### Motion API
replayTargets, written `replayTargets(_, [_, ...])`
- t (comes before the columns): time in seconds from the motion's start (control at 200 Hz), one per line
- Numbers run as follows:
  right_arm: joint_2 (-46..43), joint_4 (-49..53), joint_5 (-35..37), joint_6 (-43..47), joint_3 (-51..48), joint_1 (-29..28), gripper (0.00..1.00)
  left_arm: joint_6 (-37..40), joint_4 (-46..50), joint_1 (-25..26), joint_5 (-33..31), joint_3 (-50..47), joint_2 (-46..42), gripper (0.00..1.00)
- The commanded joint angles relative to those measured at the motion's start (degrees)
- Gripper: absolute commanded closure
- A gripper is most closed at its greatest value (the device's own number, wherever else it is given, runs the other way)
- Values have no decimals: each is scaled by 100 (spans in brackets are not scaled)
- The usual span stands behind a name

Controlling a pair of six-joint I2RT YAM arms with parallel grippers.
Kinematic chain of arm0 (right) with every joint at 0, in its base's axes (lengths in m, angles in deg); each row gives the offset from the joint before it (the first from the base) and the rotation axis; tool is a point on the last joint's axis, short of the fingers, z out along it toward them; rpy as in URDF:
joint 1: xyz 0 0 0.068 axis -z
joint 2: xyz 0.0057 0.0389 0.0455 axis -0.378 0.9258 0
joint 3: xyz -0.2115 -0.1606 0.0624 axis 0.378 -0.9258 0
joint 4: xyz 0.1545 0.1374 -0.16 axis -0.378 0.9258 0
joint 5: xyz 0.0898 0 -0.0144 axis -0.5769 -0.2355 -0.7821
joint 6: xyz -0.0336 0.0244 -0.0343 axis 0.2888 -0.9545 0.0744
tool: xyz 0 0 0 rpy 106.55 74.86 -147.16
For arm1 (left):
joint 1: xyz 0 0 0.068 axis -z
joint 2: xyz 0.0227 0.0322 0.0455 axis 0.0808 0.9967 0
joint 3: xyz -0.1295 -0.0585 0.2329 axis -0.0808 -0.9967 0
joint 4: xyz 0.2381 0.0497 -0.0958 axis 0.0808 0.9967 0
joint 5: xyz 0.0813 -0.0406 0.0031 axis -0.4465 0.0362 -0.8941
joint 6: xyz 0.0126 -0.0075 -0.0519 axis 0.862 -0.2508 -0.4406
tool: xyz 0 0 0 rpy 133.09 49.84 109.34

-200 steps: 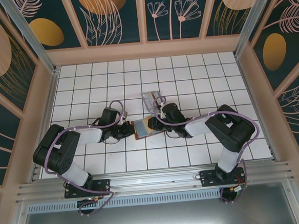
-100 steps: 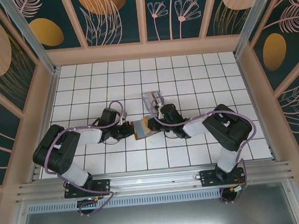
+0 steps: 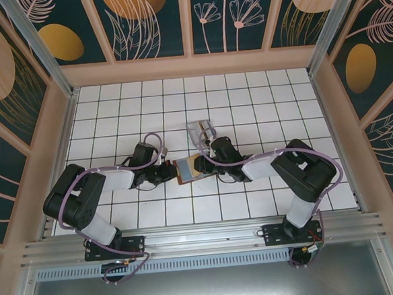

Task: Put the credit cards into the card holder
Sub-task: Insert the credit card into the card slot.

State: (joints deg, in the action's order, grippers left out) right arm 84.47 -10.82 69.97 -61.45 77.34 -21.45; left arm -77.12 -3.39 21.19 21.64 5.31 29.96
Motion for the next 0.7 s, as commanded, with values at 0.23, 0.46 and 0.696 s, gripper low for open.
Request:
replayTargets(0.23, [-160,806,415,429,236,-29,77,25,137,19,33,-99,-60,100])
replayTargets(0.46, [49,713,125,384,341,-81,94,24,153,19,36,-88,-71,100])
replayTargets(0.696, [337,425,-245,179,499,-255,98,16,172,12,31,-62,-71,100])
